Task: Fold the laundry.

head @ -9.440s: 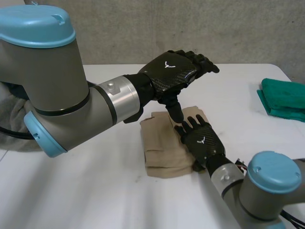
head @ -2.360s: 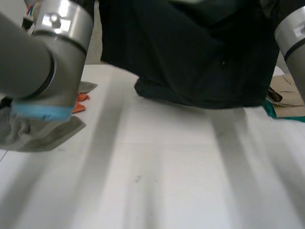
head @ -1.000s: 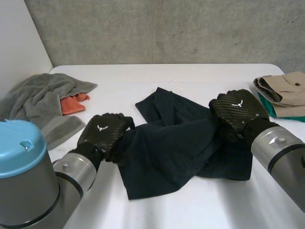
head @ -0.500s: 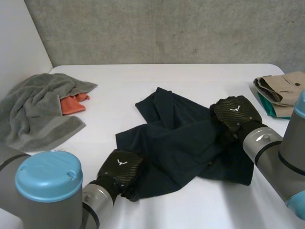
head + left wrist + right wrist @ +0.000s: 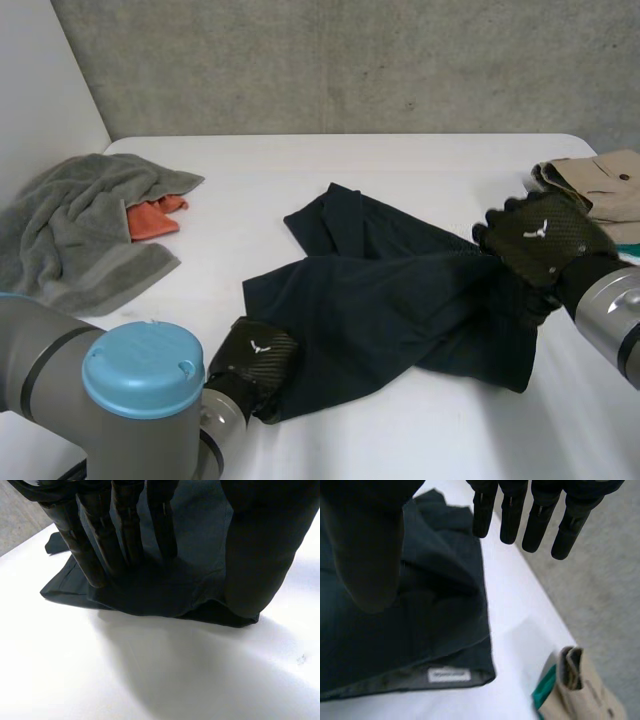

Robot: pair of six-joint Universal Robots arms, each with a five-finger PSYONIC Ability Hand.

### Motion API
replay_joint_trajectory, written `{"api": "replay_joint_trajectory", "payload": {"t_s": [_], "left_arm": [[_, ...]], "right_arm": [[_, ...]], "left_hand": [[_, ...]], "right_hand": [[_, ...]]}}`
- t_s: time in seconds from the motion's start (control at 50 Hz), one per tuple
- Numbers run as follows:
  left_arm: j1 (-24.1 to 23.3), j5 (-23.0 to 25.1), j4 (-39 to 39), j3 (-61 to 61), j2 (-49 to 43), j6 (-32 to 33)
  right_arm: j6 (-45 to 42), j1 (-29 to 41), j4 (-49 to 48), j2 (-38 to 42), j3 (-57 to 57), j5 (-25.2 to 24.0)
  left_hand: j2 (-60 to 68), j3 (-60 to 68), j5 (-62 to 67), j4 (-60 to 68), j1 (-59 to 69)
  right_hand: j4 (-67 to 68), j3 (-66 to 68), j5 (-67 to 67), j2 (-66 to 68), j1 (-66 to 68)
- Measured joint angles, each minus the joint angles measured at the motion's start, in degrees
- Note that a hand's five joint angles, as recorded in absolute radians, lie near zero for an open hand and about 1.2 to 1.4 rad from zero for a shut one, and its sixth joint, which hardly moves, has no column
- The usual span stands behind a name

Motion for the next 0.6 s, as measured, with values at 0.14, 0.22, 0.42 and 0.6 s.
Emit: {"api": "replay_joint_trajectory", "payload": {"t_s": [0.14,0.22,0.42,0.6], "left_arm": [[-0.3,0.04,0.1,0.89,-1.68,-0.09],[-0.57,0.08,0.15,1.23,-2.16,-0.14],[-1.61,-0.03,3.75,1.83,1.39,-0.16],[0.01,-0.43,7.17,7.19,14.23,-0.2]], "right_arm": [[0.77,-0.94,-5.96,5.83,1.39,0.26],[1.12,-1.07,-9.4,9.0,1.4,0.3],[1.96,-1.95,-13.07,18.03,-1.63,0.11],[1.49,-2.12,-13.95,11.93,-7.31,0.39]], "left_hand": [[4.94,5.16,4.27,4.64,5.94],[16.43,16.49,15.61,16.16,18.3],[36.27,36.23,33.5,36.26,33.12],[36.31,36.24,33.5,36.27,33.12]], "right_hand": [[1.02,0.85,0.64,0.0,1.05],[1.41,1.63,1.05,0.0,1.59],[32.63,33.27,29.33,36.53,30.65],[44.65,43.07,39.19,46.45,38.37]]}}
